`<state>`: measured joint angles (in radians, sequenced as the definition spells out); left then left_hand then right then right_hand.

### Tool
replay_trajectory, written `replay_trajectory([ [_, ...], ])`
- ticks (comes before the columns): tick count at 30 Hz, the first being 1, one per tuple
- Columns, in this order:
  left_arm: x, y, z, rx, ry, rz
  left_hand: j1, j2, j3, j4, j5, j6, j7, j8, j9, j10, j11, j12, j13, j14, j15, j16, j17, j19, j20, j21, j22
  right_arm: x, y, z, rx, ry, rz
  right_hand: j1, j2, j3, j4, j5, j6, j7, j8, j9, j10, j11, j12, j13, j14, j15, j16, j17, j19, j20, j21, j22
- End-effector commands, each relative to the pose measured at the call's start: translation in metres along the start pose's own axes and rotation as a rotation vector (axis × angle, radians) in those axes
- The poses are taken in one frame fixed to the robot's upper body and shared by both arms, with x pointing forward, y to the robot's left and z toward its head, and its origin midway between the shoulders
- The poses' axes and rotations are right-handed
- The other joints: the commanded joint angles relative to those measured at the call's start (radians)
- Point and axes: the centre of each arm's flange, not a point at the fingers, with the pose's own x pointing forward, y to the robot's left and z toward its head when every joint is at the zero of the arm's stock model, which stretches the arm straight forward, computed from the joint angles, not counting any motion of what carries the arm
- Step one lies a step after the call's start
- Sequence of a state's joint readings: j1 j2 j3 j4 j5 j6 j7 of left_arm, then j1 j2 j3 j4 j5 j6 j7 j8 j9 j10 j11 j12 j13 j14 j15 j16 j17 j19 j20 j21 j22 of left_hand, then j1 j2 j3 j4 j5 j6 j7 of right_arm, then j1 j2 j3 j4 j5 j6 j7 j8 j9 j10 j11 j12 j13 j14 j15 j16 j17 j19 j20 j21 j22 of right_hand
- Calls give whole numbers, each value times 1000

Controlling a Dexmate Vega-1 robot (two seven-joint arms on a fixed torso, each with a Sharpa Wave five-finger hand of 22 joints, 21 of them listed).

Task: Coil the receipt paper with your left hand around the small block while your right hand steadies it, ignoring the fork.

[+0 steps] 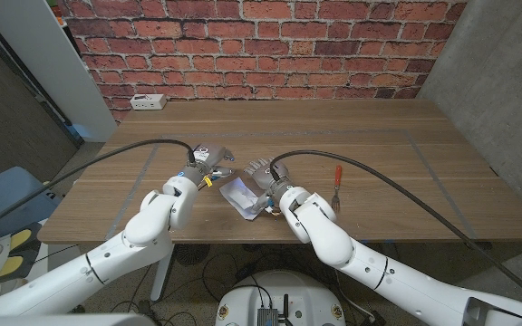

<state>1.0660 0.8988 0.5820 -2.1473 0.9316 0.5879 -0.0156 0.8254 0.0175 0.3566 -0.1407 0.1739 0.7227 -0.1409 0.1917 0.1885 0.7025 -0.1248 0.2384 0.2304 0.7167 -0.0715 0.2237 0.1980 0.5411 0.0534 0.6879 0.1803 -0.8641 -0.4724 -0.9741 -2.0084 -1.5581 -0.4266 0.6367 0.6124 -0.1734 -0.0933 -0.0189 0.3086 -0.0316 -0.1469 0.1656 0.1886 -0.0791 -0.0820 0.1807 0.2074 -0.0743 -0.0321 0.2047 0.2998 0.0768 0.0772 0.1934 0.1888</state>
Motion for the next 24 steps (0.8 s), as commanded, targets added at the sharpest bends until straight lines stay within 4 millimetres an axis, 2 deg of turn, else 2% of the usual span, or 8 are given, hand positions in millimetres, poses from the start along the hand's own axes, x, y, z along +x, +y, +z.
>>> replay_trajectory([
  [1,1,5,4,-5,-25,5,5,-4,-4,1,6,1,0,1,3,2,-6,-4,5,7,-113,6,1,3,2,0,5,-3,-5,-17,21,19,205,-23,-5,-36,5,-6,-53,-6,4,3,-42,0,-2,4,-31,7,-6,4,-13,-4,6,2],
  [3,1,5,4,2,-22,8,4,-4,-4,1,6,1,0,1,3,0,-5,-5,5,6,-113,5,1,1,2,-2,5,-3,-3,-20,16,28,241,-30,-6,-51,5,-8,-79,-7,3,3,-63,3,-2,4,-45,13,-7,5,-15,-7,7,2],
  [8,2,5,4,-11,-42,-1,5,-6,-5,-1,6,5,-2,3,3,0,-4,-5,6,6,-112,5,1,0,2,-2,5,-8,1,-31,-17,79,273,-34,-5,-63,5,-10,-86,-17,8,3,-63,9,4,5,-43,15,-3,6,-3,-7,14,2],
  [12,3,7,6,-15,-63,-20,5,-7,-7,0,7,6,-4,3,3,0,-4,-5,6,5,-115,6,2,2,1,-2,5,-15,0,-43,-35,130,275,-36,0,-77,4,-11,-64,-37,22,3,-47,5,15,5,-27,14,7,6,17,-11,22,2],
  [17,6,8,9,-8,-80,-47,7,-9,-13,-2,8,32,-16,12,2,4,-1,-4,7,12,-118,12,6,21,-5,4,5,-25,-6,-56,-55,212,230,-28,19,-83,2,-9,-29,-32,37,2,-23,15,27,4,-2,20,20,6,47,2,33,2],
  [19,8,8,10,-5,-89,-65,27,-6,-12,-11,10,53,-17,18,2,15,-1,0,9,30,-125,24,11,38,-14,9,6,-28,-9,-63,-45,250,209,21,90,-54,-4,21,-2,-8,43,1,1,40,36,2,27,43,31,1,87,38,44,0],
  [21,10,8,12,4,-92,-88,50,0,-12,-19,12,80,-19,24,1,41,-5,10,12,52,-138,41,19,59,-26,15,6,-31,-11,-69,-32,288,181,85,146,-17,-23,67,9,-8,43,0,13,34,39,0,35,40,31,-5,99,35,43,-2],
  [24,13,9,13,3,-91,-135,64,5,-15,-20,12,74,-16,17,0,52,-5,15,14,68,-140,60,33,74,-34,21,6,-34,-11,-79,15,336,130,108,164,-3,-32,83,23,-8,46,0,24,35,42,-1,42,37,32,-7,104,34,43,-3],
])
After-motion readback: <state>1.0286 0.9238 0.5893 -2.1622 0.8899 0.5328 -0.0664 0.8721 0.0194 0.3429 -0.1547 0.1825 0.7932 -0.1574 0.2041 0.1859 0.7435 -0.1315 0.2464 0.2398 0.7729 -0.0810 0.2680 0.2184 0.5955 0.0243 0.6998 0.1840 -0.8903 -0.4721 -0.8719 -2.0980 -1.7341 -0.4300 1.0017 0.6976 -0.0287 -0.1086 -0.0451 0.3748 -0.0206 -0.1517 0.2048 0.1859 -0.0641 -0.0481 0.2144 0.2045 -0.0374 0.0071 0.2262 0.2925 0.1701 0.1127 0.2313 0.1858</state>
